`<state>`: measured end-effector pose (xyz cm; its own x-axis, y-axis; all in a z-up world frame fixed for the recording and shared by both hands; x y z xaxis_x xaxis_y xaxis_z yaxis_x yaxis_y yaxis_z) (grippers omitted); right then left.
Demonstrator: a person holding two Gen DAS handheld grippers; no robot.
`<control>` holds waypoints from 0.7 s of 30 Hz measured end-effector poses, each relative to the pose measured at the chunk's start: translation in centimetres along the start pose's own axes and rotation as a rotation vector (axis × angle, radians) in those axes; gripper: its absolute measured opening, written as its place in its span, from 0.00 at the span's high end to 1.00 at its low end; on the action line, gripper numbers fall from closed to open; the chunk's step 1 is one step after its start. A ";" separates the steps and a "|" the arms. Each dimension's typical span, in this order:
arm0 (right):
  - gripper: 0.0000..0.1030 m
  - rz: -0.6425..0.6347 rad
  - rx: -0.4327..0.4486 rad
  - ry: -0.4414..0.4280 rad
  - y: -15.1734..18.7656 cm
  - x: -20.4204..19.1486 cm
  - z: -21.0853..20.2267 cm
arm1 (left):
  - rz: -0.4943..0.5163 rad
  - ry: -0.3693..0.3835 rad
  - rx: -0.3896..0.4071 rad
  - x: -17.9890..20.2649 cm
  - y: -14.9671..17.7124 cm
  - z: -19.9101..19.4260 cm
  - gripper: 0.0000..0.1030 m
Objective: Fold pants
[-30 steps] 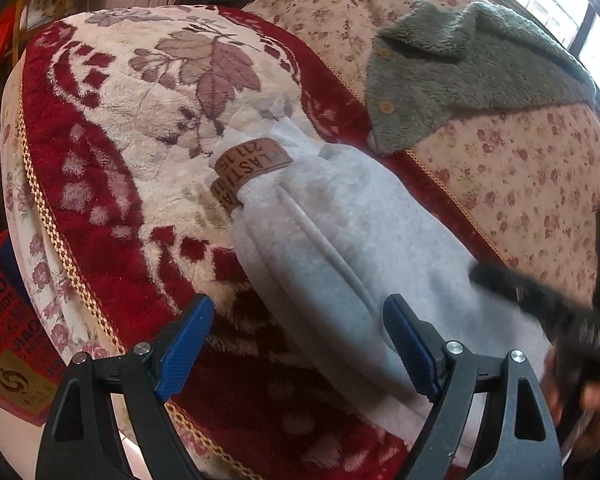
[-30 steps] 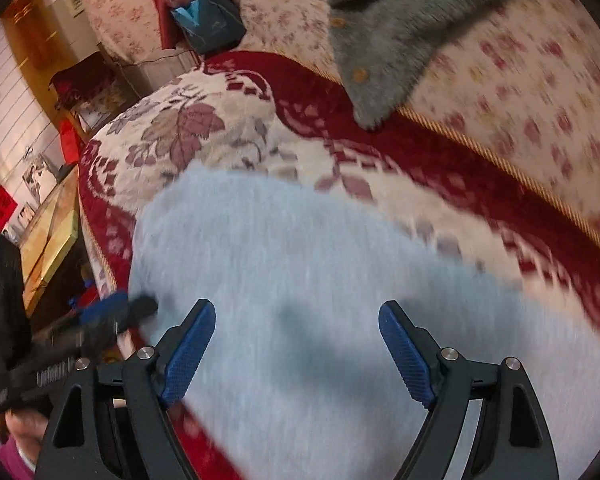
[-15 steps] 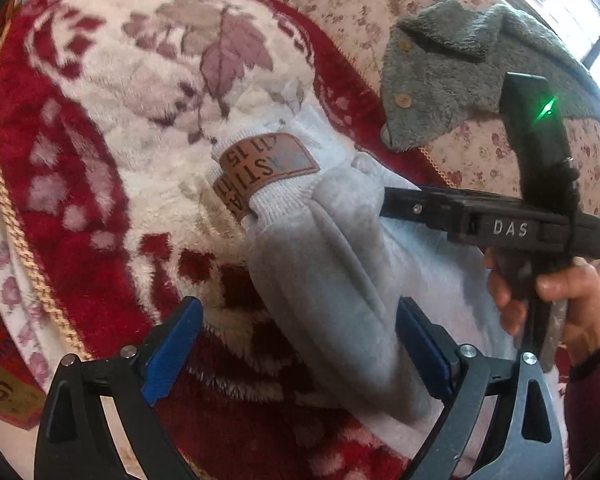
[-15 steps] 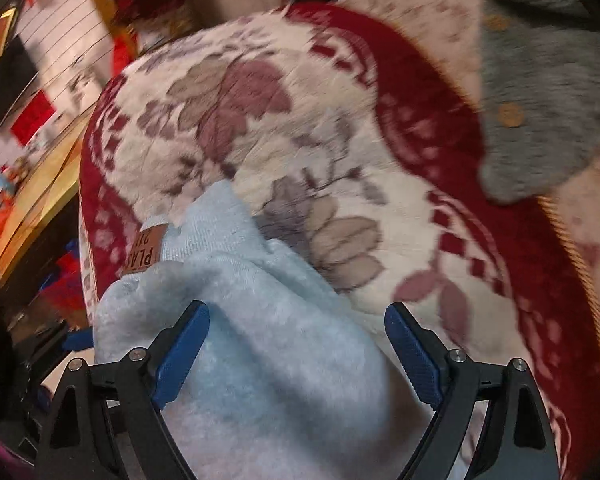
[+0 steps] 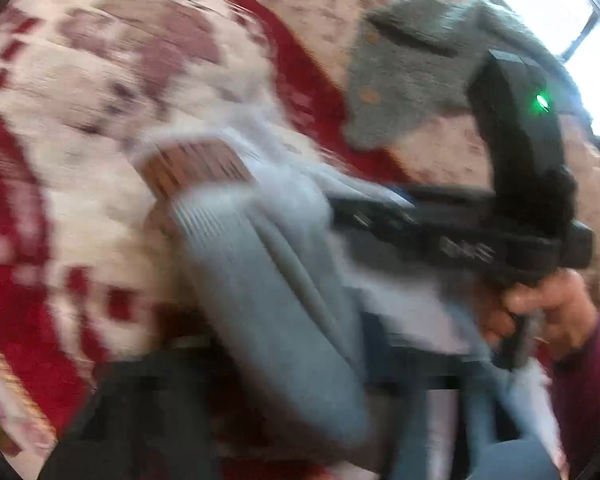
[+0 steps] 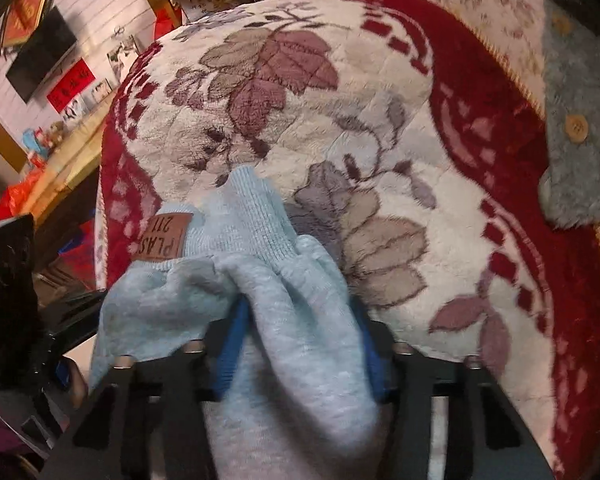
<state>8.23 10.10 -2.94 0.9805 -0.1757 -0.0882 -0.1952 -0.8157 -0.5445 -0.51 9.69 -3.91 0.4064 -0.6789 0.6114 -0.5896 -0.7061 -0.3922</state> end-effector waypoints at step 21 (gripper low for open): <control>0.70 -0.176 0.223 0.232 2.4 -4.4 -21.2 | 0.461 0.012 0.304 16.6 5.5 -11.1 0.74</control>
<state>2.91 -2.76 13.88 0.9621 -0.1844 0.2008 0.0112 -0.7092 -0.7049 -4.72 -3.26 11.70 0.1446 -0.9305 0.3365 -0.4760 -0.3636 -0.8008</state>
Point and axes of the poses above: each gripper's, at about its wrist camera, not at the fingertips, and z roughly the way its jaws point, x to its right, y to its underside, the point moved 8 cm from there along z, roughly the way its jaws point, and after that the axes turned 11 degrees about -z, right-handed, at the moved point
